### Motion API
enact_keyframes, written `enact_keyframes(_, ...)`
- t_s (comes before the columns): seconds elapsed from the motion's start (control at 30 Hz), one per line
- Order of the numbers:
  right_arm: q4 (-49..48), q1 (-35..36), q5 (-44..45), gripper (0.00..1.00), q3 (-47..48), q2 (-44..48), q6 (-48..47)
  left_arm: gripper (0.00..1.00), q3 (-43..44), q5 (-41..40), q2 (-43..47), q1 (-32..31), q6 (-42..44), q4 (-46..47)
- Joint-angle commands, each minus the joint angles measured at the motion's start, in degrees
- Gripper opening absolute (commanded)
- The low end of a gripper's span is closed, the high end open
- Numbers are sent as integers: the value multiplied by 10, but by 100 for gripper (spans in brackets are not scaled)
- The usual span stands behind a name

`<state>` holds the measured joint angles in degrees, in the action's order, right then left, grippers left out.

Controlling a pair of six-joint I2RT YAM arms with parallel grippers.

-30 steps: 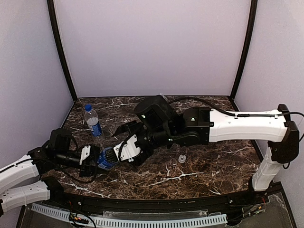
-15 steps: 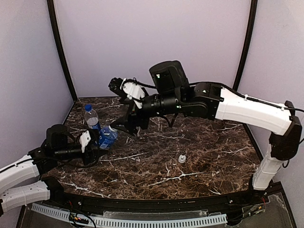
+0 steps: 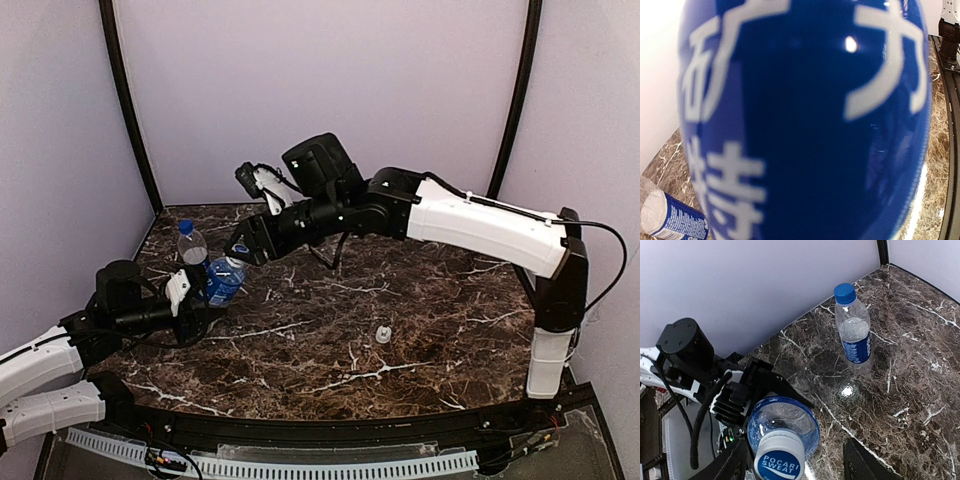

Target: Unscrew the bottle caps

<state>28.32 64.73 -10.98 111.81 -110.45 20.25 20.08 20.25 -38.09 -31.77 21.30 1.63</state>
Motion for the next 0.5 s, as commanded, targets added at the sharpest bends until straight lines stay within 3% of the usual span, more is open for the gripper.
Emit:
enact_keyframes(0.0,27,2,-35,59,24,-17,20,38,-10,-2,2,2,-3,6)
enact_keyframes(0.1,27,1,-57,41,26,-22,14,38,-11,-1,1,2,-2,6)
enact_keyframes(0.23,24,1,-97,5,26,-22,-17,38,-12,1,0,2,1,5)
enact_keyframes(0.27,23,2,-110,0,25,-19,-36,38,-12,3,1,2,3,3)
enact_keyframes(0.37,28,12,-162,0,4,2,-154,38,-10,33,4,2,30,-19)
enact_keyframes(0.47,47,46,-175,0,-66,61,-408,38,-3,110,7,2,138,-102)
